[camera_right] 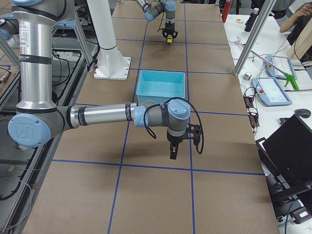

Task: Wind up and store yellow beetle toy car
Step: 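Drag the car backward along the table with the left gripper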

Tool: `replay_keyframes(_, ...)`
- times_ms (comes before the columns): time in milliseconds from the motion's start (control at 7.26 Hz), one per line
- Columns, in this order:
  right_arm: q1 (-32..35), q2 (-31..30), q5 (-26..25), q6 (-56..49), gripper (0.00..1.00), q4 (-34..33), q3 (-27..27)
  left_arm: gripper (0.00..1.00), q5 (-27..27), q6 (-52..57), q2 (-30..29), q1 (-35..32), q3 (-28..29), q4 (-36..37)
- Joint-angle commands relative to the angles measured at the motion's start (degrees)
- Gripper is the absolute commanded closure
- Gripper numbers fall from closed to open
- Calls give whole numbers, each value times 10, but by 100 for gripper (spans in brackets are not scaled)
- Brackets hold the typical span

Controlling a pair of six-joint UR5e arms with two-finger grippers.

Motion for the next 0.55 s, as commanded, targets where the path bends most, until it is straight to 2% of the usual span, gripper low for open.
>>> replay_keyframes(0, 0, 0, 0, 0, 0, 0, 0, 72, 0, -1, -1, 0, 17, -15)
replay_keyframes(413, 0, 0, -1, 0, 0, 0, 0, 72, -2, -1, -1, 0, 25, -28)
